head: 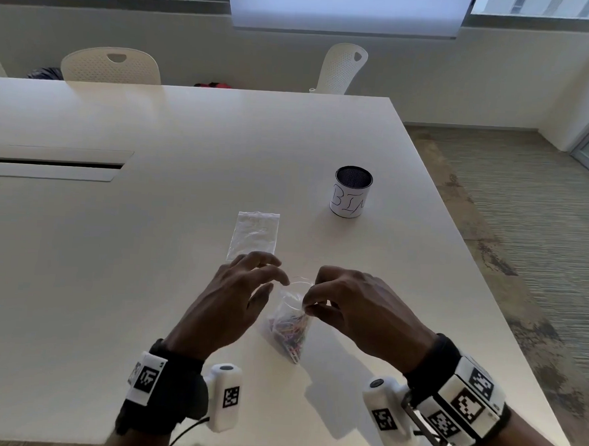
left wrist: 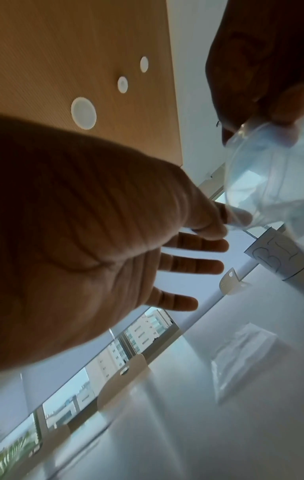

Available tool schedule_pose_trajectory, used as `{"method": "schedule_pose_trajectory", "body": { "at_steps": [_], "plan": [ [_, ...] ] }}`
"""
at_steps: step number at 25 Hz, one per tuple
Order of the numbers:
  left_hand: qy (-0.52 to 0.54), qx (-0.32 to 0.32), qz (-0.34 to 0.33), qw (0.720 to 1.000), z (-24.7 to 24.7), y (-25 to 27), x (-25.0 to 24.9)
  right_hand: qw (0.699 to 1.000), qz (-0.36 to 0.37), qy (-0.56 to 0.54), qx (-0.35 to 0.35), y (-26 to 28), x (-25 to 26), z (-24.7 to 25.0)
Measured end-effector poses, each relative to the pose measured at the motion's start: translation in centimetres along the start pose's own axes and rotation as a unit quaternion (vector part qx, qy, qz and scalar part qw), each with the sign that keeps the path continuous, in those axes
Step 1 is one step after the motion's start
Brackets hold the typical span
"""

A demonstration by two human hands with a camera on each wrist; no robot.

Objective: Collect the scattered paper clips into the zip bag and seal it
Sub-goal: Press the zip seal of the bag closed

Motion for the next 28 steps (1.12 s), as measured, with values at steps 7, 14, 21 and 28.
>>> {"method": "schedule_pose_trajectory", "body": {
  "at_steps": [7,14,21,28],
  "plan": [
    [0.069,0.077,-0.068,0.992,0.1,-1.1,-0.4,0.999,-0.009,0.008,-0.035,0.2,-2.5,1.5],
    [0.121,0.016,-0.063,0.99,-0.8,-1.7,-1.4,0.998,-0.022,0.003,-0.058,1.1,-4.8,2.7],
    [-0.018,-0.048,-0.107,0.993,0.9,-2.6,-5.9,0.991,-0.044,0.069,-0.102,1.7,-5.7,3.0],
    [0.118,-0.096,-0.032,0.988,0.2,-2.3,-4.4,0.989,-0.044,-0.099,-0.098,1.2,-7.1,2.4]
  ]
}}
Point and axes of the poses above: each hand's wrist, its own y-axis away from the middle knuckle, its own z-axis out of the back of the hand, x = y × z, the point moved 7 cm from there along -y, towards the middle knuckle, and after that the axes turned 10 degrees about -z, right-handed, at the moved point
